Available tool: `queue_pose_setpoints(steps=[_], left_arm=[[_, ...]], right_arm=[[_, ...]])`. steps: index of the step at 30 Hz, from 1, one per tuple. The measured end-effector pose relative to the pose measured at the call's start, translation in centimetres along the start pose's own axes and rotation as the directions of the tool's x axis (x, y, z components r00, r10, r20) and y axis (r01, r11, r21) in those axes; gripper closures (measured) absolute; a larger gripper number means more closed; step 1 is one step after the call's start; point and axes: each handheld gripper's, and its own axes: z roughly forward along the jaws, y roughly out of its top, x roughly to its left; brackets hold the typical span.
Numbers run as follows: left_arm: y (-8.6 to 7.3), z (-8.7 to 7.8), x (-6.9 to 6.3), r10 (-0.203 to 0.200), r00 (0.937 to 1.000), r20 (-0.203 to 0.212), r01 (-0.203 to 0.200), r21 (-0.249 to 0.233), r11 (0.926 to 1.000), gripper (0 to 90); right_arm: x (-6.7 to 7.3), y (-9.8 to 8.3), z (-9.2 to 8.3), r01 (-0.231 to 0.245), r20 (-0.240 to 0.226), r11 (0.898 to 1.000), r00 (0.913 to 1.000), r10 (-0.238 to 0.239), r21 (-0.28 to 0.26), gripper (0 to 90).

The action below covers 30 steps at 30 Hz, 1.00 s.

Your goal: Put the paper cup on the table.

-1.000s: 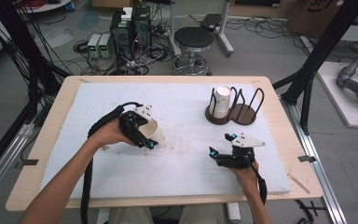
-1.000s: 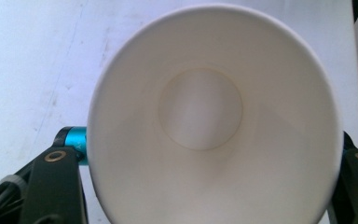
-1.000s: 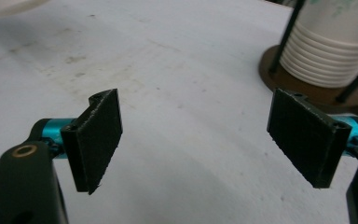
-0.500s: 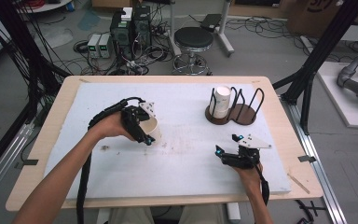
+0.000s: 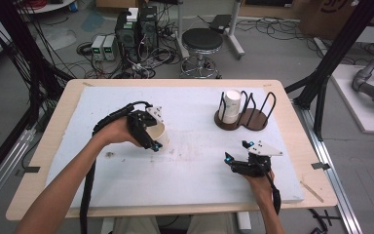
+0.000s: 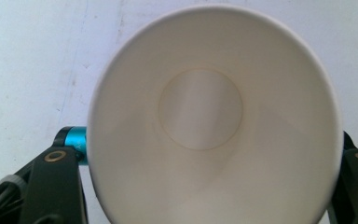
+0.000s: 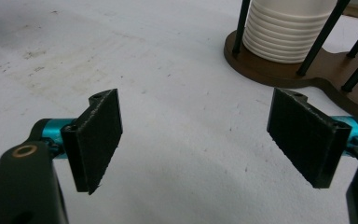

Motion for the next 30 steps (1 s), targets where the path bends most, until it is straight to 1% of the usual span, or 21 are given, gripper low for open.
queue_pose_setpoints(steps=[2, 4, 5, 6, 9, 14, 19, 27, 30], left_arm=[[0.1, 0.2, 0.1, -0.001, 1.0, -0.003, 0.001, 0.0, 1.0, 29.0], [0.2, 0.3, 0.2, 0.001, 1.0, 0.002, -0.001, 0.012, 0.9999, 29.0], [0.3, 0.5, 0.2, -0.001, 1.0, -0.003, 0.001, 0.009, 1.0, 28.9], [0.4, 0.6, 0.3, 0.005, 1.0, -0.005, -0.005, 0.016, 0.9999, 28.9], [0.8, 1.4, 0.5, 0.006, 1.0, -0.003, -0.006, 0.032, 0.9995, 28.8], [1.5, 2.7, 0.9, 0.008, 1.0, 0.003, -0.008, 0.064, 0.9979, 28.8], [2.2, 3.9, 1.1, 0.005, 0.9999, 0.01, -0.006, 0.106, 0.9944, 28.8], [2.7, 5.1, 1.1, 0.006, 1.0, 0.005, -0.007, 0.158, 0.9875, 28.9], [2.9, 5.6, 0.9, 0.019, 0.9998, 0.008, -0.02, 0.171, 0.9851, 28.8]], right_arm=[[0.0, 0.0, 0.0, -0.003, 0.0, 1.0, 1.0, 0.003, 0.003, 18.5], [0.0, 0.0, 0.1, 0.004, 0.0, 1.0, 1.0, -0.004, 0.007, 18.5], [0.0, 0.0, 0.1, 0.002, -0.002, 1.0, 1.0, -0.002, 0.007, 18.5], [0.0, 0.0, 0.1, 0.002, -0.003, 1.0, 1.0, -0.002, 0.009, 18.5], [0.0, 0.1, 0.1, -0.002, -0.004, 1.0, 1.0, 0.002, 0.02, 18.5], [0.0, 0.1, 0.2, 0.007, -0.003, 1.0, 1.0, -0.007, 0.022, 18.5], [0.1, 0.1, 0.2, 0.005, -0.006, 1.0, 1.0, -0.005, 0.025, 18.5], [0.1, 0.1, 0.2, 0.005, -0.005, 1.0, 1.0, -0.005, 0.025, 18.5], [0.0, 0.1, 0.2, 0.007, -0.004, 1.0, 1.0, -0.007, 0.022, 18.5]])
